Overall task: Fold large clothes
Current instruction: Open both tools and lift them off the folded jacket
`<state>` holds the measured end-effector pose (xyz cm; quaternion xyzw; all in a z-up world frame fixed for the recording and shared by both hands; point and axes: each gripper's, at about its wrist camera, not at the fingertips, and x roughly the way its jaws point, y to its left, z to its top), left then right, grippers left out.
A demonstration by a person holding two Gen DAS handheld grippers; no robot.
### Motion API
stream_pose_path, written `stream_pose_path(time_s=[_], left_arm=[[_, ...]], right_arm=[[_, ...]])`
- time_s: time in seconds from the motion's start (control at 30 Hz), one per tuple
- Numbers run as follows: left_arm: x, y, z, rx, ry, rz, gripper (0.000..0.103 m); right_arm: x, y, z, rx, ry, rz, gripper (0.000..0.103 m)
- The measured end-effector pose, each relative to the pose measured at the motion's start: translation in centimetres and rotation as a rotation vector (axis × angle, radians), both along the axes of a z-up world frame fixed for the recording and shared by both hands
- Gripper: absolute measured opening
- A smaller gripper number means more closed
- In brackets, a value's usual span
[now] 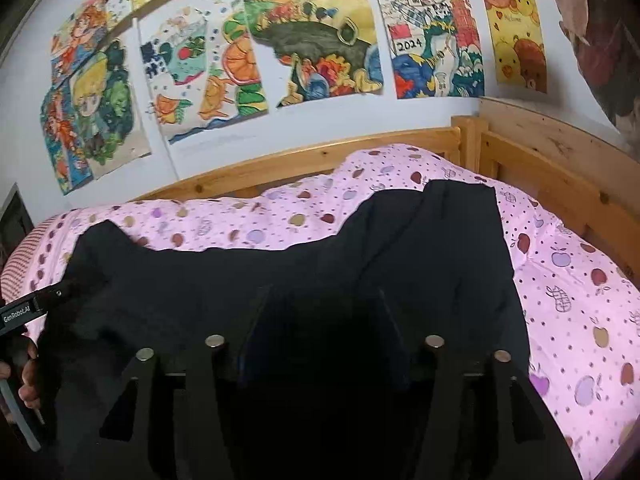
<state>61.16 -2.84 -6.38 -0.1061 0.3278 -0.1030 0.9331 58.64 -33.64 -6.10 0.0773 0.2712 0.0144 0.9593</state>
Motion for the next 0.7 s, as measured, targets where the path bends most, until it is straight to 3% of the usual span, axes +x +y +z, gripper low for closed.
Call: stream_pose_path(time_s=[0.2,0.53,0.7], left_arm=[[-3.8,-0.8,2.7,0.043,-0.043,-0.024,0.094],[-11.7,-1.7,7.2,0.104,-0.111,-0.03,0.1],[-16.5,-1.9,9.1,0.091,-0.132,-0.026,0.101]], right_arm=[[-3.5,0.4,2.6,-0.006,-0.044,0.024,0.073],[-11.0,2.0,7.0,-0.059,-0.119,0.091,0.086],[-16.0,2.5,8.9,-0.069,-0.147,0.12,0.09]])
